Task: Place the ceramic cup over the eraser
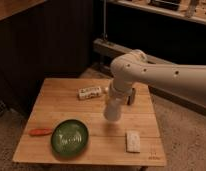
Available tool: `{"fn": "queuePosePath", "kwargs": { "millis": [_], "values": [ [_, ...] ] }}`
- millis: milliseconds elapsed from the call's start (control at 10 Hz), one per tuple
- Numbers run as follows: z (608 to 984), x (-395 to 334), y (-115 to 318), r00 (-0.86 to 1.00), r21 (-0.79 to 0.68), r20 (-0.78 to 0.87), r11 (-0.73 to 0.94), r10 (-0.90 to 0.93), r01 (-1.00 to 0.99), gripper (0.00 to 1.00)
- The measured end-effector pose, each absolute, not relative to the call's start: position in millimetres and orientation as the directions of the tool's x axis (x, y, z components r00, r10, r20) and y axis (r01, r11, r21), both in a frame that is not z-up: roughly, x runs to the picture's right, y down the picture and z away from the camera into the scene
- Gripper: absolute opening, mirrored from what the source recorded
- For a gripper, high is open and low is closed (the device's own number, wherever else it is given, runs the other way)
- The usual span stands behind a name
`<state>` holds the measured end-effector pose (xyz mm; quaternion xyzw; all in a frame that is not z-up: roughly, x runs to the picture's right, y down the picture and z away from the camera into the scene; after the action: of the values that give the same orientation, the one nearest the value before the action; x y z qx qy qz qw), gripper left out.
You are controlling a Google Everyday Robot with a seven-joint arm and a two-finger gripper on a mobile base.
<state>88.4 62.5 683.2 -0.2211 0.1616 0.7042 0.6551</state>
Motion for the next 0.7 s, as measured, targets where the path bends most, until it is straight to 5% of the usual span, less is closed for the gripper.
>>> {"fn": "queuePosePath", "kwargs": {
  "millis": [700],
  "values": [
    [629.8, 205.0, 126.4, -0.475, 0.262, -0.469, -0.396, 0.744, -0.880, 0.02]
  ]
}}
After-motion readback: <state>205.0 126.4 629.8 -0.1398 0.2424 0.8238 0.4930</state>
